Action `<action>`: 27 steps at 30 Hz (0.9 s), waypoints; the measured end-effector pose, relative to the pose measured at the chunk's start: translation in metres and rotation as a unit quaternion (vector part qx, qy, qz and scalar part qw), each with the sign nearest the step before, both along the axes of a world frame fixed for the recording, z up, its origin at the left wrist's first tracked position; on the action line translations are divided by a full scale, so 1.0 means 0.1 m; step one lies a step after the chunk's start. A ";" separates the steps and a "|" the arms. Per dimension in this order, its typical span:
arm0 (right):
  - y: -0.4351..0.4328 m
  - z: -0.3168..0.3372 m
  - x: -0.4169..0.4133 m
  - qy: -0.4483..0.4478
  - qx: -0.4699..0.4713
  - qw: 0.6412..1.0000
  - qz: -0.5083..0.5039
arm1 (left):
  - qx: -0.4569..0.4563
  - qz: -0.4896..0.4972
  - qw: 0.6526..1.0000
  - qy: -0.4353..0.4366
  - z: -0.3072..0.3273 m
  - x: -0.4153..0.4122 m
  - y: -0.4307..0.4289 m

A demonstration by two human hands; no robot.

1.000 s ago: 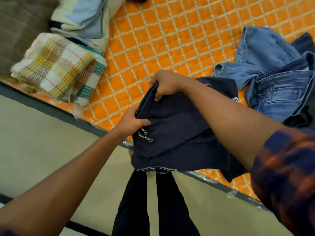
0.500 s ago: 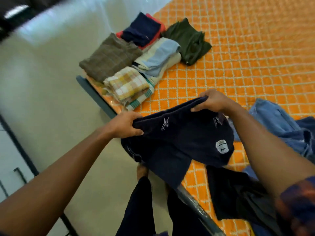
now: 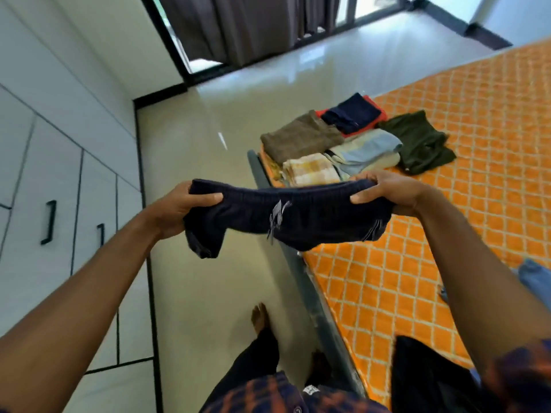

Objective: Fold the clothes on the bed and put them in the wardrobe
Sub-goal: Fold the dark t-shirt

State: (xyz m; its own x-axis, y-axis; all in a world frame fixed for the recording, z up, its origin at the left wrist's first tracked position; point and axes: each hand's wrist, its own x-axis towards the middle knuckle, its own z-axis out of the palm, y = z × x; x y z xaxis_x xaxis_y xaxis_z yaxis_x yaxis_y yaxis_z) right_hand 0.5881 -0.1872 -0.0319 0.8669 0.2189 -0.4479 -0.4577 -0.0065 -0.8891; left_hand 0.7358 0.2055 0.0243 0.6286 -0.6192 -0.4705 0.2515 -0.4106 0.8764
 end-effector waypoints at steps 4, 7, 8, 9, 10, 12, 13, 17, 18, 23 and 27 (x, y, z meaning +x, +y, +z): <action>0.41 0.39 0.19 -0.037 0.110 0.993 0.037 | -0.024 0.027 0.997 0.071 0.43 -0.01 0.52; 0.87 0.41 0.45 -0.049 0.245 0.964 -0.089 | -0.082 0.197 0.967 0.138 0.42 0.13 0.76; 1.05 0.33 0.58 -0.022 0.236 0.957 -0.170 | -0.065 0.244 0.958 0.139 0.33 0.16 0.75; 1.25 0.23 0.71 0.016 0.236 0.940 -0.247 | -0.050 0.281 0.949 0.137 0.22 0.17 0.72; 1.48 0.13 0.80 0.042 0.224 0.923 -0.309 | -0.045 0.314 0.939 0.134 0.10 0.13 0.68; 1.94 0.05 0.83 0.068 0.219 0.897 -0.377 | -0.047 0.380 0.916 0.123 -0.12 0.02 0.53; 2.15 0.03 0.81 0.063 0.214 0.893 -0.392 | -0.058 0.417 0.901 0.101 -0.24 -0.02 0.50; 2.92 0.05 0.70 -0.042 0.115 0.917 -0.379 | -0.083 0.496 0.864 -0.030 -0.37 -0.20 0.44; 3.06 0.06 0.72 -0.073 0.070 0.923 -0.371 | -0.083 0.495 0.864 -0.053 -0.35 -0.24 0.41; 3.48 0.18 0.74 -0.184 -0.031 0.918 -0.349 | -0.035 0.435 0.879 -0.194 -0.28 -0.36 0.41; 3.57 0.25 0.74 -0.237 -0.065 0.902 -0.356 | 0.008 0.379 0.886 -0.267 -0.19 -0.35 0.39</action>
